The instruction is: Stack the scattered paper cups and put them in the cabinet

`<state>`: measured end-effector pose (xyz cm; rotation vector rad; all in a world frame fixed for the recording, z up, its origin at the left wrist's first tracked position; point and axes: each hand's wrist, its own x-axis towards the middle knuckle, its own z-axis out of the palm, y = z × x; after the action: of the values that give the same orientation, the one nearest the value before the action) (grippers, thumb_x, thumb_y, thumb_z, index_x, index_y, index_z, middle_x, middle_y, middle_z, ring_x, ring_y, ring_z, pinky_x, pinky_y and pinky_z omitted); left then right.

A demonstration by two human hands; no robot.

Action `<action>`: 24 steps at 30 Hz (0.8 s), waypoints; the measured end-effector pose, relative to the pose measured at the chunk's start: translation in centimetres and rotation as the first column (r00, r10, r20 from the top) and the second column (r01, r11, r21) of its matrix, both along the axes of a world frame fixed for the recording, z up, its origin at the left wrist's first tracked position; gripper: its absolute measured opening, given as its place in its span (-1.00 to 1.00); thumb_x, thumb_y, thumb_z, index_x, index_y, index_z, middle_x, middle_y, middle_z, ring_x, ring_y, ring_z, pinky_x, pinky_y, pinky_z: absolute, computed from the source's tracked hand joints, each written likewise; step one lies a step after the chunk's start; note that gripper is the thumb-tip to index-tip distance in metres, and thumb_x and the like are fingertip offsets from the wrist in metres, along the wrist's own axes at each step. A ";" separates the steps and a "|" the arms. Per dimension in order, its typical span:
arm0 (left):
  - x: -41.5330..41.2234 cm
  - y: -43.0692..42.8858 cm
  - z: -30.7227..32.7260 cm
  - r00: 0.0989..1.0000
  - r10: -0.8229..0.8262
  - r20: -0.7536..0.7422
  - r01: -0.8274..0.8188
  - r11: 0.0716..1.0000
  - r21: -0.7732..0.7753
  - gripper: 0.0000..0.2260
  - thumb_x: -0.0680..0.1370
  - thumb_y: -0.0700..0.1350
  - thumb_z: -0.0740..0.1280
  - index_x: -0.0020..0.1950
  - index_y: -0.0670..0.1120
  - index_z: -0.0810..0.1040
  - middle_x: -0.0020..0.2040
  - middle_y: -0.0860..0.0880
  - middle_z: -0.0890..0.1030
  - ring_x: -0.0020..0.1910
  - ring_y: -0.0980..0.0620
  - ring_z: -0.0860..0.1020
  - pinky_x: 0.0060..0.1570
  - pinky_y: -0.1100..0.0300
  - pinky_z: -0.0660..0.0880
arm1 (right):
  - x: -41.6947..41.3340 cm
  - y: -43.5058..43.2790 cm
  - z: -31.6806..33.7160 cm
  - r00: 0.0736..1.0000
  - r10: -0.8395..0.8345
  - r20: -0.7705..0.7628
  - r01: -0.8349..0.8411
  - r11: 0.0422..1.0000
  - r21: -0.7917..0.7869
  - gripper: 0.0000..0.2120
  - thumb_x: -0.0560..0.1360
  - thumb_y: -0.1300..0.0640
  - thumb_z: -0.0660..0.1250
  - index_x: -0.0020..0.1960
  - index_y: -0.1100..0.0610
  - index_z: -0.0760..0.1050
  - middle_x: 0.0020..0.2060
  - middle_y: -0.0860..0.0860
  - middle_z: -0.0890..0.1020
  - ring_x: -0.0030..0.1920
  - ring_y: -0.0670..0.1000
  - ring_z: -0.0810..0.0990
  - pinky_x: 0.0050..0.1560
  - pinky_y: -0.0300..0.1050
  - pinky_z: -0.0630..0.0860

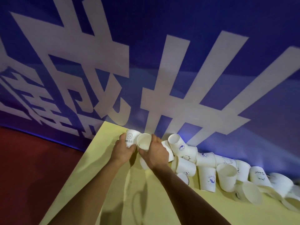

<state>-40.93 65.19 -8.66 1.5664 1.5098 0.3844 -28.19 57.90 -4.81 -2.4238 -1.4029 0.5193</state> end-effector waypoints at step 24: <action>13.8 -29.2 17.0 0.859 0.118 0.499 -0.066 0.990 -0.121 -0.41 0.37 0.01 0.40 0.38 0.15 0.32 0.17 0.06 0.54 0.07 0.11 0.57 0.06 0.09 0.54 | 15.6 -31.3 13.2 0.879 -0.115 -0.463 0.352 0.811 0.467 -0.37 0.38 -0.10 0.54 0.38 -0.07 0.39 0.24 -0.16 0.55 0.16 -0.09 0.58 0.14 -0.04 0.57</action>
<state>-27.08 35.95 8.29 1.1917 1.1699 0.7054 -12.61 26.62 8.38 -1.8481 -0.8854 0.4608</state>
